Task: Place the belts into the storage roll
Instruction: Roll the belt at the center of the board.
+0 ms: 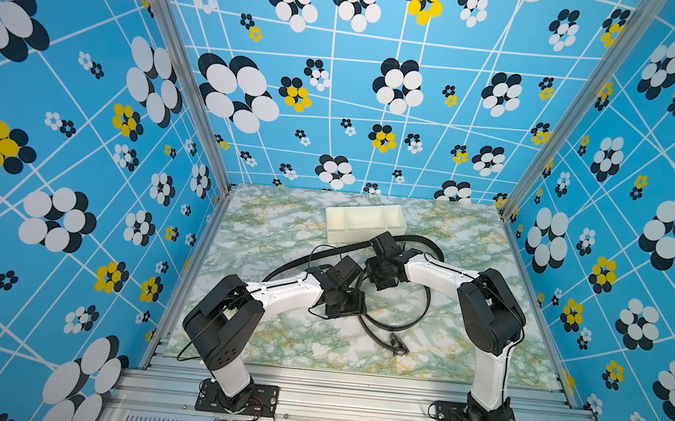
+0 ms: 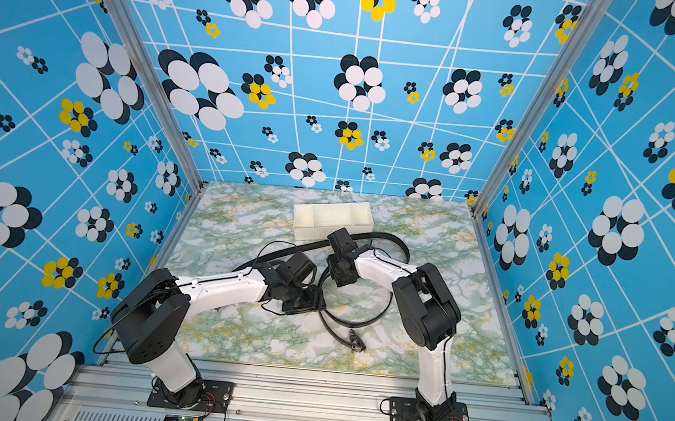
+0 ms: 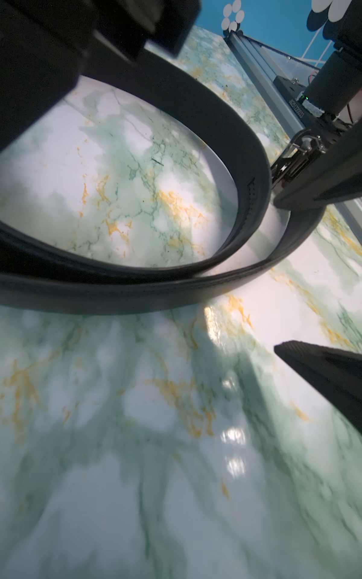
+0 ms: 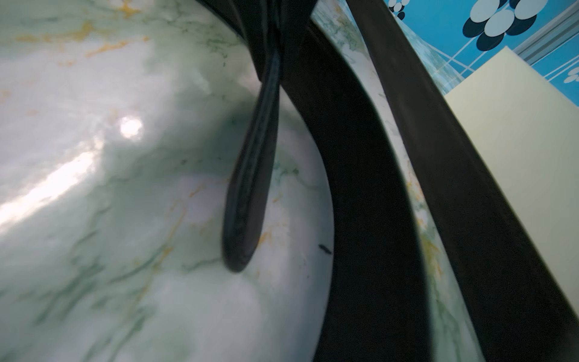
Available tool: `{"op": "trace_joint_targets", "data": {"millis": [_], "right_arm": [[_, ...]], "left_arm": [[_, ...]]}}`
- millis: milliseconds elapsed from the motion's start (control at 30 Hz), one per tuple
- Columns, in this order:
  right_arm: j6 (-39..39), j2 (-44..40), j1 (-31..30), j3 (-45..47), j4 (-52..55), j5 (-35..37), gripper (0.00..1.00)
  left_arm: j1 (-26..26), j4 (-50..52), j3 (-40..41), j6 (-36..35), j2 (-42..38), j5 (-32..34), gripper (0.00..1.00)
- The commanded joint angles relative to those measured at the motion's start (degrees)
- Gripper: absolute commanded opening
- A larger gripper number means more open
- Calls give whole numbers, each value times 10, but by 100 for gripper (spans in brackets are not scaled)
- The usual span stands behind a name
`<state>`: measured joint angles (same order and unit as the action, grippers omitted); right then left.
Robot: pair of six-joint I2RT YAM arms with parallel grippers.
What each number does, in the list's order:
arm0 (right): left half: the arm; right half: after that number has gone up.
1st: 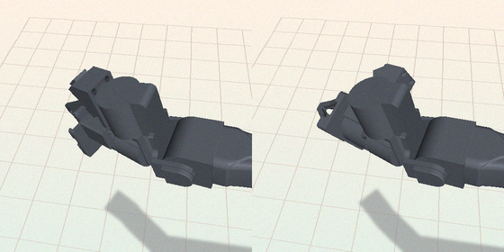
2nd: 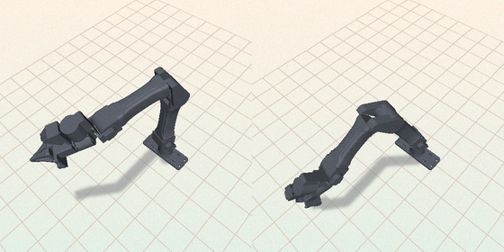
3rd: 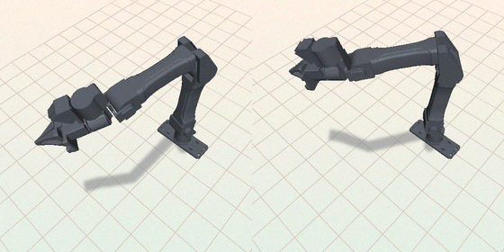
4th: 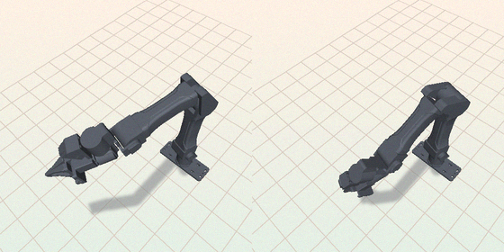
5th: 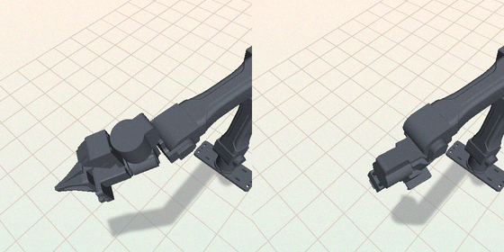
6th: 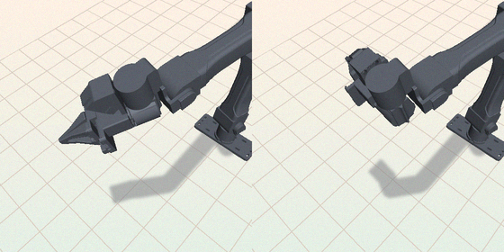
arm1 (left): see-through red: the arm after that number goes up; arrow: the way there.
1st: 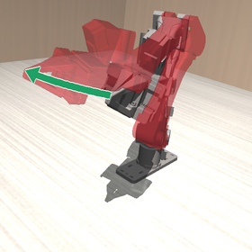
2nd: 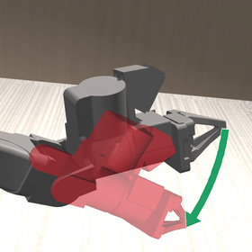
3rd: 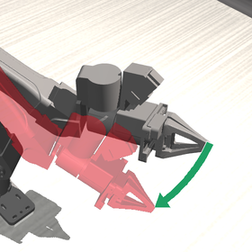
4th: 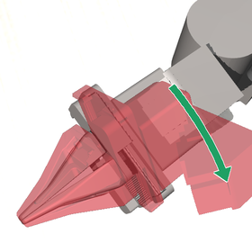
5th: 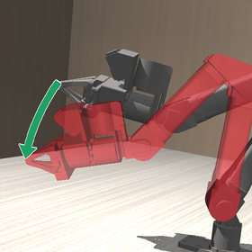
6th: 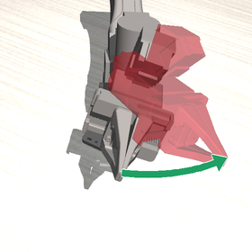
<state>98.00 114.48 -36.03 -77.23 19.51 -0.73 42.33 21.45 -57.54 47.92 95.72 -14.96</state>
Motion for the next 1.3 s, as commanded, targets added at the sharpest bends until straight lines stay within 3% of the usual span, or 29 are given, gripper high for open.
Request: {"op": "trace_joint_targets", "data": {"millis": [0, 200, 300, 367, 433, 500, 567, 600, 733, 800, 867, 1033, 1267], "right_arm": [[2, -6, 1, 19, -8, -8, 0], [-8, -13, 1, 32, -23, -18, 0], [-19, -15, 1, 34, -33, -28, 0], [-38, -23, 1, 33, -35, -30, 0], [-67, -41, 4, 32, -20, -30, 1], [-113, -74, 7, 35, 6, -22, 28], [-172, -120, 6, 32, 72, 2, 62], [-206, -148, 6, 29, 116, 14, 73], [-314, -249, 6, 42, 284, 61, 91], [-357, -286, 5, 70, 341, 45, 91], [-372, -322, -7, 114, 355, 24, 90], [-356, -377, -57, 226, 319, -26, 89], [-308, -358, -129, 292, 249, -41, 89]], "left_arm": [[-15, 12, -27, -33, 23, 4, 73], [-15, 31, -90, -65, 102, 16, 69], [-15, 46, -113, -76, 138, 30, 53], [-17, 55, -126, -83, 154, 43, 32], [-20, 61, -136, -88, 166, 50, 23], [-24, 68, -145, -94, 173, 55, 16], [-26, 75, -152, -102, 179, 55, 13], [-26, 81, -157, -107, 182, 55, 11], [-28, 97, -167, -129, 191, 55, 11], [-31, 93, -165, -139, 194, 42, 11], [-36, 92, -163, -144, 197, 38, 0], [-43, 71, -145, -141, 191, 37, 0], [-39, 76, -156, -128, 198, 39, 2]]}}
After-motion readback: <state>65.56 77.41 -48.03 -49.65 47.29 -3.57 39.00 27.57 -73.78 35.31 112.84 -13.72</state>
